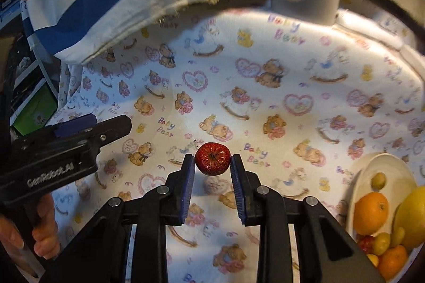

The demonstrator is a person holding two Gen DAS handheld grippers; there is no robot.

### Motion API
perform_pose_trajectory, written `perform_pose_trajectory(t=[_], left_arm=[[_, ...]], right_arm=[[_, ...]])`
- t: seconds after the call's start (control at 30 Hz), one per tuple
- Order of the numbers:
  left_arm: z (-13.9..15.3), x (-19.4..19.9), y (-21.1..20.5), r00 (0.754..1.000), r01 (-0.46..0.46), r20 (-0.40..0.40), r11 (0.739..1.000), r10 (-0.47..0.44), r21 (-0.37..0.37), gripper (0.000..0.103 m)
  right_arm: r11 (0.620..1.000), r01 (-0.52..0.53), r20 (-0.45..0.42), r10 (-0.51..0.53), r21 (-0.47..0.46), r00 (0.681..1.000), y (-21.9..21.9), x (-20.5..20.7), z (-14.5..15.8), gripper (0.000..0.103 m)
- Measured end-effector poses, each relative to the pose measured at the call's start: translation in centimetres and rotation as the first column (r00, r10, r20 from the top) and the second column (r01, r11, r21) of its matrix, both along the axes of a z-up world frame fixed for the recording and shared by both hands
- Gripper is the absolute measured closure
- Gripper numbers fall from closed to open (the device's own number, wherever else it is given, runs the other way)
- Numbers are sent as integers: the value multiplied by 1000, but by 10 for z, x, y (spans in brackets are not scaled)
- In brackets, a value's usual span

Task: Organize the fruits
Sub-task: 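Close the right gripper around the red cherry tomato and lift it, then carry the red cherry tomato over the plate and open the right gripper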

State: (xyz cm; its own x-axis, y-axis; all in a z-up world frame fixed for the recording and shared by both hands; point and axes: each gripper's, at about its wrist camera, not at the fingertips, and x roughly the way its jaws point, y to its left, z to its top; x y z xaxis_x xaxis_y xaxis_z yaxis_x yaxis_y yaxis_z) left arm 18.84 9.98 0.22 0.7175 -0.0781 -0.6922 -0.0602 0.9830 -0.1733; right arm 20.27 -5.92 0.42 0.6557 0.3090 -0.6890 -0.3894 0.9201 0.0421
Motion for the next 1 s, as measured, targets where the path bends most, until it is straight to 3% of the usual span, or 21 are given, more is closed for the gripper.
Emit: perform_pose_trajectory(t=[0.23,0.4,0.57,0.8,1.0], left_arm=[[5,-8,-13,998,43,39,999,-43,-1,32],[6,-18,-39,990,129,51,992,-129,10,32],[6,-25,-59,981,173,77,982,-179,80,32],[4,-36,-83,956,264,110,960,-274,92,32],[12,-55,-105,921,343,149,931,-359,122,32]], right_arm=[[998,39,99,-34,-49,994,-11,-32,12,74],[991,110,144,-99,-70,985,-26,-55,15,74],[988,132,178,-116,-81,977,-51,-74,18,74],[983,179,205,-170,-26,964,-101,-90,18,74],[991,130,209,-135,38,969,-146,-99,15,74]])
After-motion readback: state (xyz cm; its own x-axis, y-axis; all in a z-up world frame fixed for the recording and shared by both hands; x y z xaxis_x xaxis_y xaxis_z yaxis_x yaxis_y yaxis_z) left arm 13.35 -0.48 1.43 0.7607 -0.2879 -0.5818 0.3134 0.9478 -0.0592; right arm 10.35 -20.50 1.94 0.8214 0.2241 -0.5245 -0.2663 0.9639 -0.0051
